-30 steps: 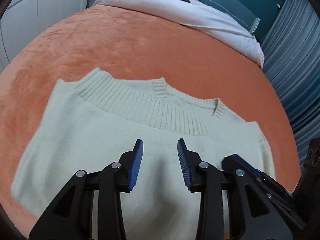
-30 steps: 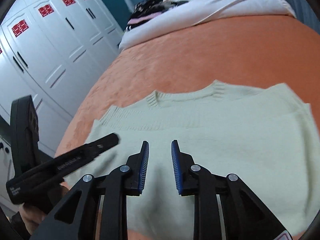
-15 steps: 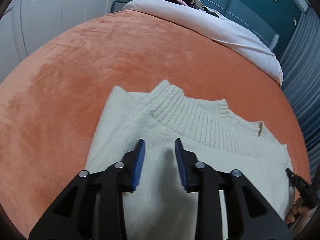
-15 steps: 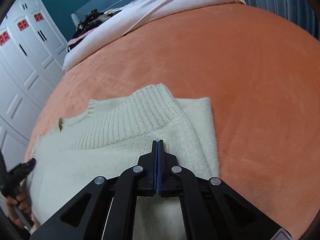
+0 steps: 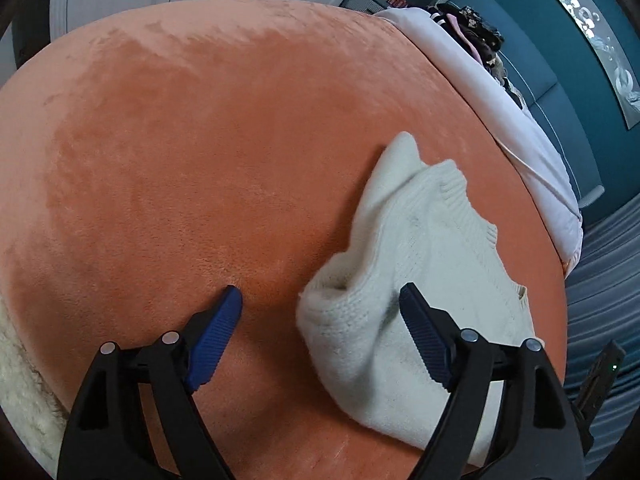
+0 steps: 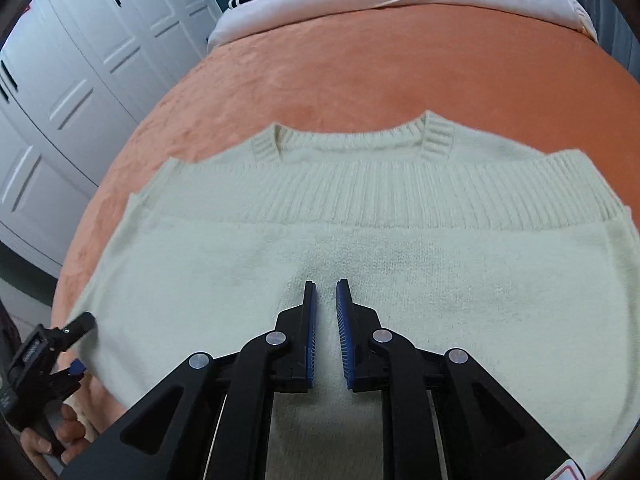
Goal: Fold small clothes
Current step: 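Grasp the sweater edge with the left gripper while the right gripper grasps it, fold over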
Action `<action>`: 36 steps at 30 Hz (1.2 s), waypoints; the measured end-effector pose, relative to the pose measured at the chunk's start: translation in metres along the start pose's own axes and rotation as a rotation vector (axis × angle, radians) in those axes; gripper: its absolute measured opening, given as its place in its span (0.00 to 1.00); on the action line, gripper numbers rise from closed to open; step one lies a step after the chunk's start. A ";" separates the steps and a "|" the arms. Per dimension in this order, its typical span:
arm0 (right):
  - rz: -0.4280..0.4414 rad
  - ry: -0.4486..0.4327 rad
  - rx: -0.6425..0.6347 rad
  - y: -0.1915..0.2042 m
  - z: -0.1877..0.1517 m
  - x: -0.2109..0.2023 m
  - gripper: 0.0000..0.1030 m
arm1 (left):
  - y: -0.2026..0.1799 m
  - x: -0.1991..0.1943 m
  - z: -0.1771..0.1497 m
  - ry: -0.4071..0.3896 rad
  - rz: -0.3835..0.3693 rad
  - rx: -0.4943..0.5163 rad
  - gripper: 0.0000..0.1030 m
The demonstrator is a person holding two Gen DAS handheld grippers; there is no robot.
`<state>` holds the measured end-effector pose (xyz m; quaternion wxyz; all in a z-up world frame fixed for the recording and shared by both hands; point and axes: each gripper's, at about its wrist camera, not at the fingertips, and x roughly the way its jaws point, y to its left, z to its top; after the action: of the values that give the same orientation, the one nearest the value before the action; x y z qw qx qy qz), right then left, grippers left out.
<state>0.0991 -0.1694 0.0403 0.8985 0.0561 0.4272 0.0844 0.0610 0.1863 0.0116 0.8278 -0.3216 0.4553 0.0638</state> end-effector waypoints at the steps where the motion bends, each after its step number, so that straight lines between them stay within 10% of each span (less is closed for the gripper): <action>1: 0.004 -0.006 0.001 0.000 -0.001 -0.001 0.13 | -0.003 0.003 0.002 0.009 -0.038 -0.001 0.70; 2: 0.013 -0.005 0.011 -0.002 -0.003 -0.002 0.13 | -0.007 0.008 0.004 0.035 -0.086 -0.007 0.46; 6: 0.039 0.006 0.031 -0.012 -0.007 -0.008 0.11 | -0.030 -0.001 0.012 0.041 -0.167 -0.011 0.23; 16: 0.088 -0.114 0.101 -0.054 -0.013 -0.069 0.15 | -0.231 -0.075 -0.058 -0.041 -0.434 0.553 0.17; 22: 0.003 -0.144 0.253 -0.157 -0.051 -0.134 0.21 | -0.289 0.003 -0.158 0.195 -0.434 0.777 0.17; 27: 0.103 -0.138 0.348 -0.188 -0.071 -0.155 0.34 | -0.276 0.018 -0.208 0.149 -0.317 0.917 0.26; 30: 0.209 -0.145 0.346 -0.176 -0.065 -0.154 0.67 | -0.261 -0.014 -0.204 0.123 -0.328 0.916 0.63; 36: 0.334 0.010 0.311 -0.130 -0.043 -0.109 0.72 | -0.211 -0.035 -0.184 0.045 -0.226 0.925 0.81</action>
<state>0.0114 -0.3177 0.0731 0.8505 0.2635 0.4242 0.1653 -0.0061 -0.0811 0.0695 0.8759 0.0320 0.4156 -0.2431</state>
